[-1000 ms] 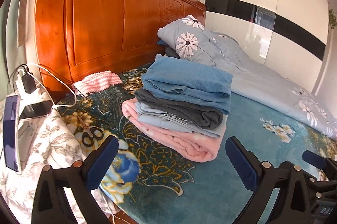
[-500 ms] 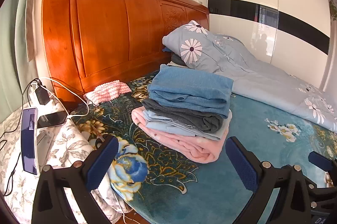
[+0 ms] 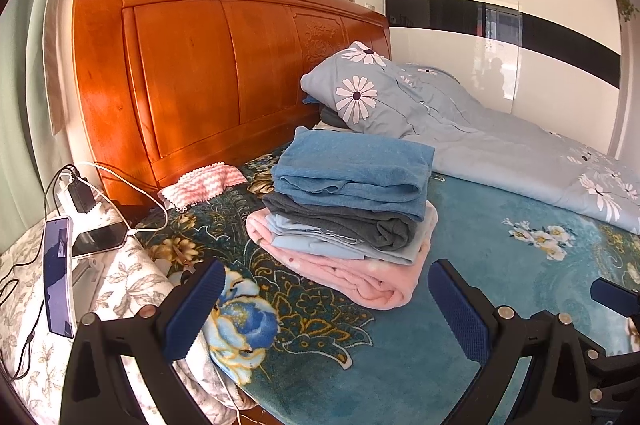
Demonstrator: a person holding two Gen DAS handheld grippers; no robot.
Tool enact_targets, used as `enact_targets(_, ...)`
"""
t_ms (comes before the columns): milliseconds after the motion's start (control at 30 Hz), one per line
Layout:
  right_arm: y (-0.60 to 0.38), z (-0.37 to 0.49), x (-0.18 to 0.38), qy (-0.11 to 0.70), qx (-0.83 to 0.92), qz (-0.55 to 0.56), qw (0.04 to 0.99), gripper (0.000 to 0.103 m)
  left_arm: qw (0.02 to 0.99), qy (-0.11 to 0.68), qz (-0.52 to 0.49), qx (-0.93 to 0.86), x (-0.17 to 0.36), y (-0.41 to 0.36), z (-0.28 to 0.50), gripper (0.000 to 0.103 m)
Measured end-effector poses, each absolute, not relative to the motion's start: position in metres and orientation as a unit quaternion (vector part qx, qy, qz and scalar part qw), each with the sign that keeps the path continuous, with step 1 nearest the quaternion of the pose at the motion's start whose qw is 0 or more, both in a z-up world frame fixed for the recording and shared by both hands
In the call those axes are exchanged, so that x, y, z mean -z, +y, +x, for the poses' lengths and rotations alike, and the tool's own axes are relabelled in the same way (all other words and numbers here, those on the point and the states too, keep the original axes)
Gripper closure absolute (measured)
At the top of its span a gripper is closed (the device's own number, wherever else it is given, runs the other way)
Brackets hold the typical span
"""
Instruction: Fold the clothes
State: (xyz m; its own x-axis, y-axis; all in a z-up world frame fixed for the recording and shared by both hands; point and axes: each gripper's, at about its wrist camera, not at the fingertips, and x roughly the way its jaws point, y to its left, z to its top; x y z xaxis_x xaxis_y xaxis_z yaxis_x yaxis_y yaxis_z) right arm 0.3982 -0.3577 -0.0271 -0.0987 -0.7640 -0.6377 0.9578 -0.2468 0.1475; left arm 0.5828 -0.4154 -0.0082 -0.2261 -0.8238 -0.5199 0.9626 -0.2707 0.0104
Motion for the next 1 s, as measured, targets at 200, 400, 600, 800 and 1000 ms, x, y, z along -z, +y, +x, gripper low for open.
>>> enact_targets(200, -0.360, 0.397, 0.031, 0.157, 0.724, 0.319, 0.591, 0.000, 0.576, 0.158, 0.224, 0.770, 0.012, -0.416, 0.580, 0.000)
enact_targets(400, -0.361, 0.400, 0.035, 0.163, 0.720, 0.321, 0.593, 0.000, 0.573, 0.162, 0.225, 0.771, 0.015, -0.416, 0.578, 0.000)
enact_targets(600, -0.363, 0.399, 0.038, 0.164, 0.719, 0.324, 0.592, 0.000, 0.575, 0.161, 0.226, 0.770, 0.016, -0.416, 0.578, 0.000)
enact_targets(800, -0.364, 0.397, 0.040, 0.166, 0.719, 0.327, 0.590, 0.000, 0.574, 0.162, 0.227, 0.770, 0.018, -0.417, 0.576, 0.000)
enact_targets(1000, -0.367, 0.397, 0.045, 0.172, 0.717, 0.332, 0.588, 0.000, 0.578, 0.160, 0.232, 0.766, 0.023, -0.418, 0.576, 0.000)
